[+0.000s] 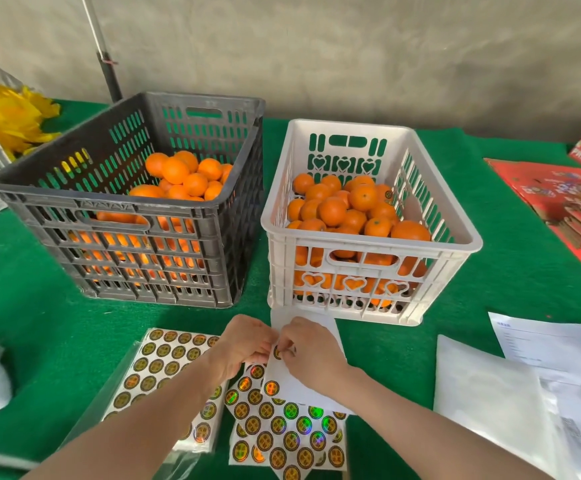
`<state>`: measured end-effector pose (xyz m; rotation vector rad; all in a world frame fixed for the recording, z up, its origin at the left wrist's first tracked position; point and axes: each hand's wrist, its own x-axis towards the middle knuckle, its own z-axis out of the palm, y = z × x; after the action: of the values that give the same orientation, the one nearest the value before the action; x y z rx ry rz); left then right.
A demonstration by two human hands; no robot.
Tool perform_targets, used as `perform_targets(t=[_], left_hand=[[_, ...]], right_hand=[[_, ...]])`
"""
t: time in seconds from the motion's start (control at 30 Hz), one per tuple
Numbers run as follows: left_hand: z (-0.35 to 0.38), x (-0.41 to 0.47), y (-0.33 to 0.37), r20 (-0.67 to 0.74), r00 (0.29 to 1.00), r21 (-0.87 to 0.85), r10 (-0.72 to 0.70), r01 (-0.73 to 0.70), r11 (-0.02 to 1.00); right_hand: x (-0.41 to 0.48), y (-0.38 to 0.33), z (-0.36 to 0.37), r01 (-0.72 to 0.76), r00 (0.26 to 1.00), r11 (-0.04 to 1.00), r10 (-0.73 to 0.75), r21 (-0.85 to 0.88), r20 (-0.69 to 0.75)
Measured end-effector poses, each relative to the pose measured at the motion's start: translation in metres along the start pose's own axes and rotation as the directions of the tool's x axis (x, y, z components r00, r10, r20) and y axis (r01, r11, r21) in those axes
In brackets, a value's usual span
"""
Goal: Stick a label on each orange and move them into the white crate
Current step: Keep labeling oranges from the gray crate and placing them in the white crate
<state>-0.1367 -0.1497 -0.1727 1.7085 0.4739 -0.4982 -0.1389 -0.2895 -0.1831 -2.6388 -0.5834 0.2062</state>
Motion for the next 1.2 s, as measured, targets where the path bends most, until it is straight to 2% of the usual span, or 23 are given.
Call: perform_targets(t=[0.3, 0.57, 0.9, 0.97, 1.03, 1.13, 1.2], left_hand=[[-0.01, 0.005, 0.003, 0.06, 0.994, 0.136, 0.09, -0.097, 0.986], [-0.012, 0.005, 0.005, 0.099, 0.99, 0.125, 0.1, -0.112, 0.986], [-0.012, 0.006, 0.003, 0.154, 0.977, 0.115, 0.144, -0.163, 0.98], [-0.011, 0.008, 0.002, 0.151, 0.975, 0.153, 0.16, -0.184, 0.971], [-0.01, 0.01, -0.001, 0.131, 0.971, 0.261, 0.201, -0.229, 0.938], [-0.01, 0.013, -0.011, 0.147, 0.963, 0.392, 0.226, -0.267, 0.881], [-0.01, 0.012, -0.018, 0.172, 0.96, 0.494, 0.22, -0.277, 0.824]], right_hand=[[0.0, -0.005, -0.008, 0.033, 0.999, 0.998, -0.032, 0.053, -0.017], [0.001, -0.011, -0.018, 0.072, 0.997, 0.997, -0.072, 0.039, 0.007], [0.0, -0.008, -0.03, 0.131, 0.988, 0.986, -0.138, 0.103, 0.068], [0.0, -0.007, -0.033, 0.128, 0.987, 0.984, -0.138, 0.121, 0.081], [0.002, -0.006, -0.039, 0.107, 0.99, 0.979, -0.122, 0.175, 0.077], [0.008, -0.01, -0.057, 0.037, 0.999, 0.94, -0.041, 0.34, 0.004], [0.012, -0.018, -0.071, 0.043, 0.997, 0.903, -0.013, 0.428, -0.073]])
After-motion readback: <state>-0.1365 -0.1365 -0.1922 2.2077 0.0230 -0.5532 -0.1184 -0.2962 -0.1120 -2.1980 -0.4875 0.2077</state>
